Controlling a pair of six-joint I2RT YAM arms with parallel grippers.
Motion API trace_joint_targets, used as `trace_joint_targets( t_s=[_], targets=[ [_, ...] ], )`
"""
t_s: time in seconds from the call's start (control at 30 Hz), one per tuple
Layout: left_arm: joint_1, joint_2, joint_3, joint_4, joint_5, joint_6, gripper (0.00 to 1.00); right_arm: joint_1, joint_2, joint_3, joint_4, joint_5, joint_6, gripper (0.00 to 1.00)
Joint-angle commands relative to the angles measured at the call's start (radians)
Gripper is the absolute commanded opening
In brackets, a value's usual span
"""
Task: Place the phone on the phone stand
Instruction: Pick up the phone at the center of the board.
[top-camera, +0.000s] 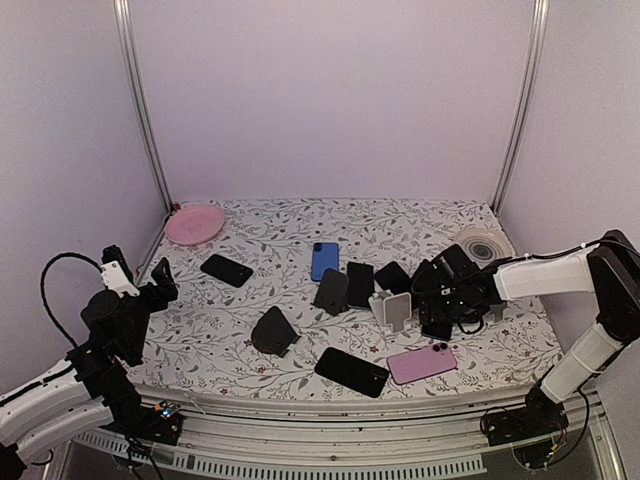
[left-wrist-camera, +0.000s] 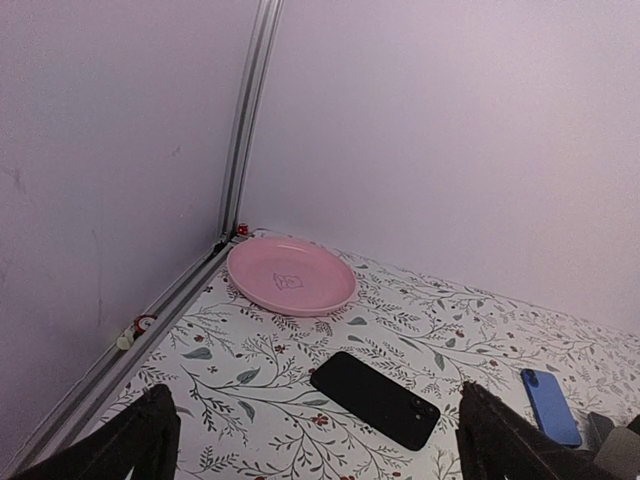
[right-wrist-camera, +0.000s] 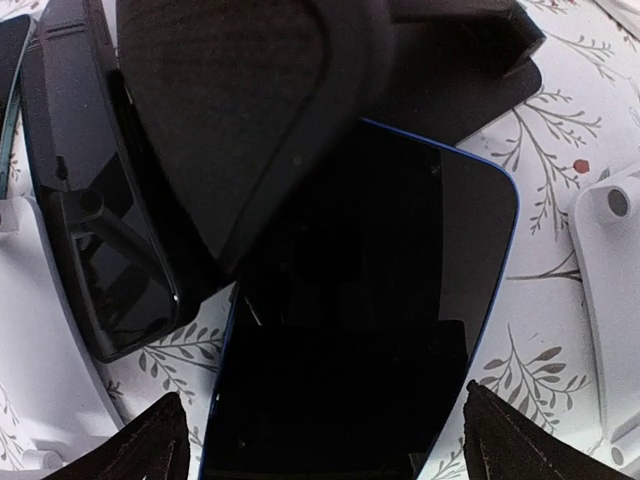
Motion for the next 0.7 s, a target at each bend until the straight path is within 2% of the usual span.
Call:
trace_joint_targets(
  t_s=[0.0, 0.23, 0.47, 0.67],
  targets=[
    [0.015, -0.021, -0.016, -0.008, 0.007, -0.006, 0.97, 0.004, -0.019, 0.022, -0.054, 0.063, 0.018, 0.95],
    [0.015, -0.022, -0.017, -0.008, 0.007, -0.007, 0.97, -0.01, 0.027, 0.04, -0.094, 0.126, 0.02, 0.95],
    [0.015, -0.013, -0.014, -0.006, 0.007, -0.007, 0.96, -0.015, 0.086, 0.073, -0.023, 0.036, 0.012, 0.95],
    [0.015, -0.011, -0.013, -0.005, 0.01, -0.007, 0.97, -0.021, 0.149, 0.091, -0.002, 0.023, 0.016, 0.95]
  ],
)
